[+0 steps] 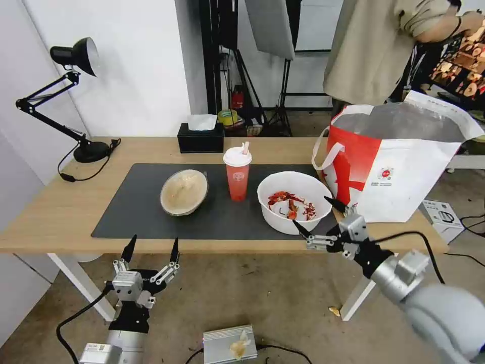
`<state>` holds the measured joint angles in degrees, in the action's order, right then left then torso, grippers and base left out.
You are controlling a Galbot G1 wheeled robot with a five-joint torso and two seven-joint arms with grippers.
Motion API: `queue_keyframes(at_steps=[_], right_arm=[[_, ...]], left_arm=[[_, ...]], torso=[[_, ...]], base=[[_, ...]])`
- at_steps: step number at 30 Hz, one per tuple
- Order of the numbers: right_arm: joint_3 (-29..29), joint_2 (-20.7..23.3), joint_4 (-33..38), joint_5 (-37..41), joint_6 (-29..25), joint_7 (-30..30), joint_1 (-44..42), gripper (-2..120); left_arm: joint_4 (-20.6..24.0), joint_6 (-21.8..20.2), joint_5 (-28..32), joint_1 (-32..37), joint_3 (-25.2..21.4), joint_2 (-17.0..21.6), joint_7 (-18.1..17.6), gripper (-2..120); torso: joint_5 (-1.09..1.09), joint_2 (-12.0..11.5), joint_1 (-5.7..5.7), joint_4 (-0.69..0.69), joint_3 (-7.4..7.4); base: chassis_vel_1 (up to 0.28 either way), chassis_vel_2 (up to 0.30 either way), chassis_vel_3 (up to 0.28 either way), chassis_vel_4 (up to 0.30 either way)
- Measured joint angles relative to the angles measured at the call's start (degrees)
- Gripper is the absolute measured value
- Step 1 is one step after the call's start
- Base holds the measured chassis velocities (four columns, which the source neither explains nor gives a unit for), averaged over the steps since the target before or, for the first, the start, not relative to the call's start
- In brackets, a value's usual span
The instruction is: Pick up the trash from the table and place it into the takeout bag.
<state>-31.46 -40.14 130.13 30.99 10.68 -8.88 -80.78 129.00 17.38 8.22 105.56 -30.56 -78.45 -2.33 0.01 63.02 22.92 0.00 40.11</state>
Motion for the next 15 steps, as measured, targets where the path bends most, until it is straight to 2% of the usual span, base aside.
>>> queue_keyframes(at_steps=[3,7,10,15], right_arm=[[2.9,3.2,-1.2,3.0,1.4,-0.1,5.0,100],[5.9,4.4,-2.2,4.6,2.4,-0.1,8.4,100],[11.6,5.4,-4.6,7.7,4.5,-0.3,16.1,100],[16.5,6.4,-6.9,11.5,7.0,-0.6,23.0,100]], left_arm=[[-0.6,0.4,-0.4,0.0,0.1,-0.4,0.3,100],[-0.8,0.6,-0.5,-0.1,0.1,-0.7,0.7,100],[-0.9,0.9,-0.5,-0.1,0.0,-1.0,1.1,100],[-1.0,1.0,-0.5,-0.1,-0.2,-1.1,1.1,100]], torso=[[-0.01,0.0,0.0,0.0,0.0],[-0.01,0.0,0.0,-0.01,0.0],[-0.01,0.0,0.0,0.01,0.0],[-0.02,0.0,0.0,0.0,0.0]], base=[[0.0,0.0,0.0,0.0],[0.0,0.0,0.0,0.0],[0.0,0.0,0.0,0.0],[0.0,0.0,0.0,0.0]])
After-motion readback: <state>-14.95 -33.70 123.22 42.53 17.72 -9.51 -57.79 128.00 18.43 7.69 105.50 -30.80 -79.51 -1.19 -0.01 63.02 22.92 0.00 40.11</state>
